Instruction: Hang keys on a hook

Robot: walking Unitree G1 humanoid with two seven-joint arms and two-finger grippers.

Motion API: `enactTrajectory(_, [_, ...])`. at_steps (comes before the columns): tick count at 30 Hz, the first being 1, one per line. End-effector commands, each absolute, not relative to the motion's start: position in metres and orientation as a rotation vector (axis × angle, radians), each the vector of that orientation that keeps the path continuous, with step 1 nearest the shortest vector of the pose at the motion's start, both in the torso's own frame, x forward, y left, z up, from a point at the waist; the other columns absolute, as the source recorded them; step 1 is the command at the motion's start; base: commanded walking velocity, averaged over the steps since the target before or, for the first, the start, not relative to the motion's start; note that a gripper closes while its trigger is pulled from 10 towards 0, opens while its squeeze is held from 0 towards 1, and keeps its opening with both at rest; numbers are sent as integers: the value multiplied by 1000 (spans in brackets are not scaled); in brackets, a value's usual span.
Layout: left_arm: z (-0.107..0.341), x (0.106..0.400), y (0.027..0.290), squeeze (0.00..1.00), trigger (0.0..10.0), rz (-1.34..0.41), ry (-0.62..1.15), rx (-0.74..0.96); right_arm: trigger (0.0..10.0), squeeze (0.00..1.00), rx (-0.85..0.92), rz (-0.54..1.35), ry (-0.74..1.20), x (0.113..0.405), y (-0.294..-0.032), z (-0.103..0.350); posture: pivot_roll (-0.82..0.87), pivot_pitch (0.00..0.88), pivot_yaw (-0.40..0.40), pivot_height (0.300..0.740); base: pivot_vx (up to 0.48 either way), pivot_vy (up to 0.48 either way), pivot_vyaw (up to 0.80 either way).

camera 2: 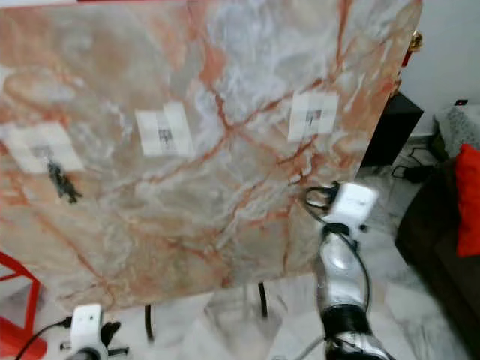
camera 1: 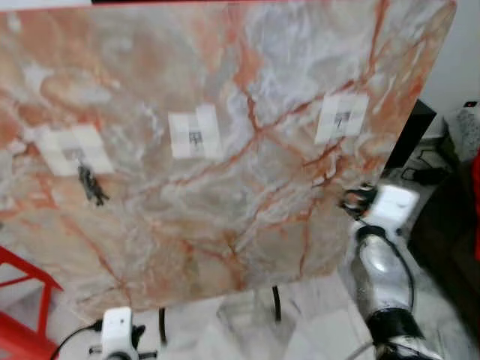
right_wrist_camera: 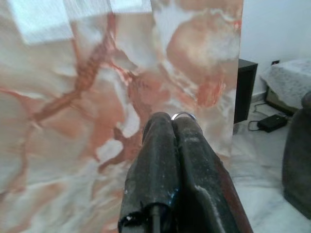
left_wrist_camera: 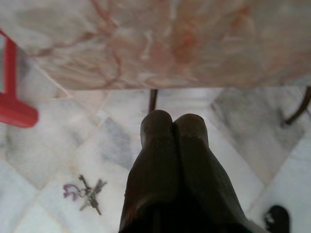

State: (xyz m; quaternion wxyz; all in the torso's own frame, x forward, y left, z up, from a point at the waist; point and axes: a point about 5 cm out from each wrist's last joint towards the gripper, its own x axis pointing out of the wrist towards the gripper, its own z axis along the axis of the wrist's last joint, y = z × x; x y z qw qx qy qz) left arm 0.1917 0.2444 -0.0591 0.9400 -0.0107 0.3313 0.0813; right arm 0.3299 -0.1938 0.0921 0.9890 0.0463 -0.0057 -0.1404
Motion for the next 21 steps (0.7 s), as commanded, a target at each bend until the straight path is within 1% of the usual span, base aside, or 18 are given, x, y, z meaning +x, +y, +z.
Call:
enactTrajectory(1, [-67, 179, 244, 0, 10000, 177, 727, -41, 10000, 0, 25, -342, -52, 328, -205, 98, -39, 0, -1, 740, 0, 0, 0])
enactTrajectory(2, [-67, 179, 244, 0, 10000, 177, 727, -41, 10000, 0, 25, -342, -52, 328, -205, 98, -39, 0, -1, 740, 0, 0, 0])
enactTrajectory(5, [-69, 176, 246, 0, 10000, 181, 752, -42, 10000, 0, -131, -357, -94, 328, -207, 106, -41, 0, 3, 740, 0, 0, 0])
enactTrajectory(6, [-69, 175, 247, 0, 10000, 183, 762, -42, 10000, 0, -216, -358, -113, 328, -207, 110, -39, 0, 4, 740, 0, 0, 0])
enactTrajectory(9, [-70, 174, 248, 0, 10000, 186, 774, -43, 10000, 0, -323, -355, -131, 330, -204, 114, -37, 0, 6, 740, 0, 0, 0])
enactTrajectory(13, [-71, 172, 249, 0, 10000, 189, 782, -44, 10000, 0, -368, -338, -147, 334, -200, 116, -37, 0, 8, 740, 0, 0, 0])
enactTrajectory(15, [-72, 170, 249, 0, 10000, 192, 792, -46, 10000, 0, -424, -285, -161, 341, -192, 120, -38, 0, 10, 740, 0, 0, 0])
enactTrajectory(21, [-75, 167, 245, 0, 10000, 195, 808, -52, 10000, 0, -484, -272, -158, 352, -191, 126, -35, 0, 14, 740, 0, 0, 0])
